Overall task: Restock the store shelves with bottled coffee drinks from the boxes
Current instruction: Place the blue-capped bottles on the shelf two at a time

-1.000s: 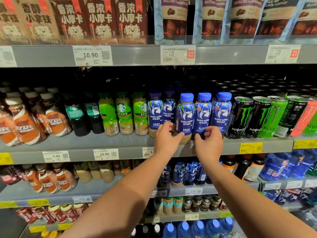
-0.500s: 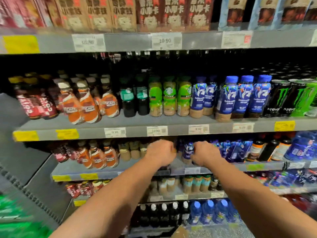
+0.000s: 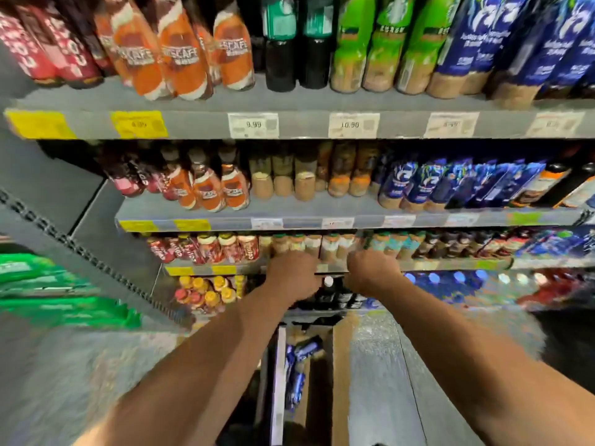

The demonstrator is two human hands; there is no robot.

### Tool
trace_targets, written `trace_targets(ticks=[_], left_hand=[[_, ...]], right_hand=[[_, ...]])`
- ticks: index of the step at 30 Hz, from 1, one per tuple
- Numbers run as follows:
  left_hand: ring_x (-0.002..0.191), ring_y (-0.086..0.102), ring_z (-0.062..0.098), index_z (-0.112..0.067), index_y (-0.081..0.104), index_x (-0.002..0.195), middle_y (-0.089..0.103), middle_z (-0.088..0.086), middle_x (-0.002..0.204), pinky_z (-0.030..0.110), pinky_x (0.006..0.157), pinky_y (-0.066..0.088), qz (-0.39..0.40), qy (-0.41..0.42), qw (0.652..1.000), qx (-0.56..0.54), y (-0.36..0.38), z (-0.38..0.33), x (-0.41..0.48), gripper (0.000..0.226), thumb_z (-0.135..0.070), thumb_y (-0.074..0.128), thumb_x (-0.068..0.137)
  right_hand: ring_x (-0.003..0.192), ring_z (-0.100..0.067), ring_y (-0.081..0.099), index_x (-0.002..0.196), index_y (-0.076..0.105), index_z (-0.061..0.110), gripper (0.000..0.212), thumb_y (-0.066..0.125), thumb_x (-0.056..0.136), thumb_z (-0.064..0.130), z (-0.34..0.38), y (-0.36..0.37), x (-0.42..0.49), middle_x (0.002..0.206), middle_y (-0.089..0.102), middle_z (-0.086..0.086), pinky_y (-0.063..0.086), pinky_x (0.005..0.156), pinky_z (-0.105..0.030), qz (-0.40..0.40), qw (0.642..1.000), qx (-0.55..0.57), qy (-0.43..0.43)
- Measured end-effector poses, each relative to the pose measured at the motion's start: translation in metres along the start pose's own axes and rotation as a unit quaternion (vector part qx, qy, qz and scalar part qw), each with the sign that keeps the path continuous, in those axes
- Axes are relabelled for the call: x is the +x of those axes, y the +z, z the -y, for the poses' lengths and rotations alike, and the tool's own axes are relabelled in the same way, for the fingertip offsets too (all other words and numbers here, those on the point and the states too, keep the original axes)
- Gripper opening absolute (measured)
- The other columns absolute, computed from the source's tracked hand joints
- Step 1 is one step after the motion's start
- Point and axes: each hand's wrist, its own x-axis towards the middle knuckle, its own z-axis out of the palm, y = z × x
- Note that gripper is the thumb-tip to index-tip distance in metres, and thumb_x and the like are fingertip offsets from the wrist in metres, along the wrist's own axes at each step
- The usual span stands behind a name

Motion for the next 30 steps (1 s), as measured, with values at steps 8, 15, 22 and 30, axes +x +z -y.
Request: trace_targets(ticks=[8,15,22,30], left_hand=[[0.095,0.060,0.028,-0.013,0.065,0.101,0.063,0.008,0.100,0.031,0.068,0.040,0.102,-0.094,0.990,-0.018,0.127,0.022,-0.011,0.025,-0.031,0.049,0.093],[0.095,0.064,0.028,-0.014,0.063,0.104,0.067,0.008,0.103,0.040,0.082,0.054,0.173,-0.165,0.969,-0.061,0.256,0.029,-0.013,0.025,-0.030,0.052,0.088],[0.110,0.059,0.028,-0.020,0.058,0.118,0.060,0.006,0.118,0.034,0.085,0.047,0.170,-0.205,0.959,-0.101,0.410,0.045,0.008,0.031,-0.031,0.048,0.090],[0.110,0.055,0.033,-0.013,0.054,0.119,0.056,0.011,0.118,0.040,0.083,0.046,0.166,-0.269,0.927,-0.200,0.552,0.074,0.038,0.037,-0.028,0.060,0.086]], right_hand=[[0.108,-0.034,0.059,0.108,0.060,0.012,0.027,0.051,0.087,0.026,0.002,0.119,0.021,0.115,0.061,-0.013,0.041,0.075,-0.032,0.091,0.994,0.052,-0.038],[0.104,-0.030,0.060,0.111,0.059,0.016,0.028,0.051,0.086,0.025,-0.006,0.244,0.033,0.112,0.063,-0.009,0.045,0.074,-0.030,0.175,0.980,0.065,-0.067],[0.105,-0.029,0.059,0.109,0.060,0.019,0.026,0.055,0.085,0.027,-0.015,0.382,0.069,0.111,0.059,-0.006,0.044,0.077,-0.029,0.212,0.973,0.091,0.000],[0.110,-0.035,0.058,0.116,0.057,0.010,0.034,0.060,0.086,0.025,0.000,0.521,0.136,0.115,0.061,-0.016,0.046,0.084,-0.036,0.186,0.978,0.080,-0.057]])
